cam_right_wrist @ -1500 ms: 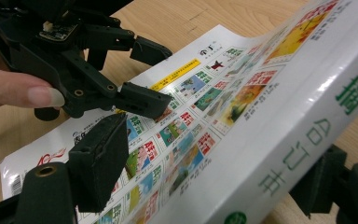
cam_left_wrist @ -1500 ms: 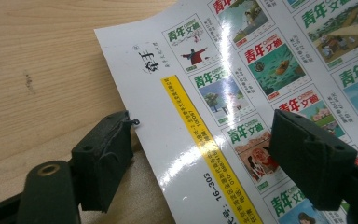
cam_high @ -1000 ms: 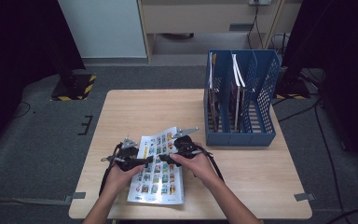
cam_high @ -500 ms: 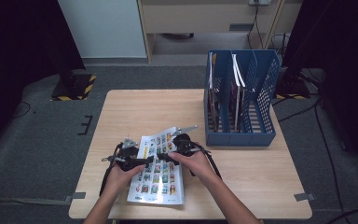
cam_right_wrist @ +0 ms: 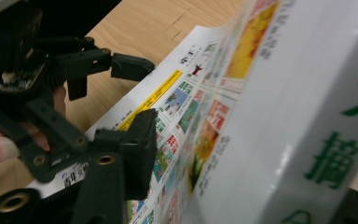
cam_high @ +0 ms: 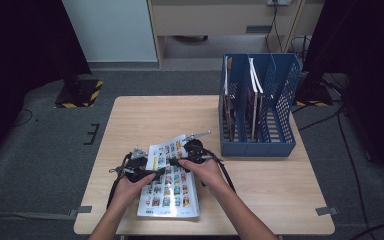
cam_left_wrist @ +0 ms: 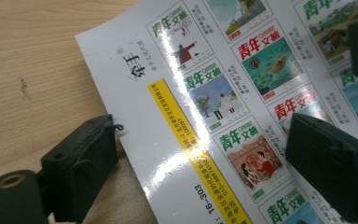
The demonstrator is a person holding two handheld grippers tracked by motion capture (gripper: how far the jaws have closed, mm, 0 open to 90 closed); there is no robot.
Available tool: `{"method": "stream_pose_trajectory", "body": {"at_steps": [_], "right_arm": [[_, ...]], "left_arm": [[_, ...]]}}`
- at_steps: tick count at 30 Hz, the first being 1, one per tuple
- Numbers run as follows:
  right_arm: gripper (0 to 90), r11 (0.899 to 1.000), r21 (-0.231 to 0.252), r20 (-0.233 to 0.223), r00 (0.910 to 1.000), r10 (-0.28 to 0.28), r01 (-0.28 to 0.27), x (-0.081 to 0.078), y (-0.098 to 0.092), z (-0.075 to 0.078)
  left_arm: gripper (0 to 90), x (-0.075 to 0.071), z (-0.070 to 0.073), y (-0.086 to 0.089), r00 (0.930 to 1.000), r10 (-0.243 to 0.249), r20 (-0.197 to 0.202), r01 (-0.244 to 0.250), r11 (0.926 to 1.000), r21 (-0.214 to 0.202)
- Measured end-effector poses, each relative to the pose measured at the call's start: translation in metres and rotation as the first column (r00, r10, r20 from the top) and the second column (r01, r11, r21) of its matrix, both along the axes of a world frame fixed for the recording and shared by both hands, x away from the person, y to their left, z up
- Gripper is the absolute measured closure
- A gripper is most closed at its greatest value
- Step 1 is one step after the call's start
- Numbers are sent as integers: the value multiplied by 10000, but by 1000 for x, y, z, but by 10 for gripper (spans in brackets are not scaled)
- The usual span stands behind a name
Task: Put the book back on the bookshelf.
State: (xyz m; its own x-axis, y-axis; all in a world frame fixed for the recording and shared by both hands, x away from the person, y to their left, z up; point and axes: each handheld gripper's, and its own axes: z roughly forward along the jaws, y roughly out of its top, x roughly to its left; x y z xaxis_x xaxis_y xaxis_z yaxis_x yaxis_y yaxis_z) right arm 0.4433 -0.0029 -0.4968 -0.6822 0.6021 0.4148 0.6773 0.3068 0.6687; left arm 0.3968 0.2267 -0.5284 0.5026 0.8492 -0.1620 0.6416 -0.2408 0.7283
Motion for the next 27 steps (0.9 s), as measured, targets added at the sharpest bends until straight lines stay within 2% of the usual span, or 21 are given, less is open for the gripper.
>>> {"method": "stream_pose_trajectory", "body": {"at_steps": [5, 9, 13, 17, 22, 26, 27], "right_arm": [[678, 9980, 364, -54, 9986, -518, 520, 5, -3, 1], [692, 9977, 407, 61, 9985, -544, 541, 6, -3, 4], [696, 9981, 417, 441, 9980, -463, 445, 7, -4, 6], [700, 9977, 417, 926, 9940, -575, 538, 7, -7, 15], [702, 9965, 488, 1686, 9829, -745, 672, 8, -11, 23], [705, 9953, 530, 2074, 9741, -901, 808, 9, -14, 27], [704, 9951, 542, 2043, 9745, -924, 830, 9, -14, 28]], "left_arm": [[64, 1, 1, 4, 9999, 54, 159, -53, 9999, -94], [91, 2, 2, 8, 9996, 140, 241, -135, 9997, -202], [135, 2, 4, 11, 9994, 221, 253, -210, 9989, -426], [172, 1, 4, 11, 9998, -8, 174, 19, 9980, -626], [164, 0, 3, 7, 9995, -316, 17, 316, 9978, -582], [168, 1, 2, 7, 9991, -366, -201, 350, 9965, -756], [170, 1, 1, 7, 9986, -424, -303, 398, 9958, -821]]}}
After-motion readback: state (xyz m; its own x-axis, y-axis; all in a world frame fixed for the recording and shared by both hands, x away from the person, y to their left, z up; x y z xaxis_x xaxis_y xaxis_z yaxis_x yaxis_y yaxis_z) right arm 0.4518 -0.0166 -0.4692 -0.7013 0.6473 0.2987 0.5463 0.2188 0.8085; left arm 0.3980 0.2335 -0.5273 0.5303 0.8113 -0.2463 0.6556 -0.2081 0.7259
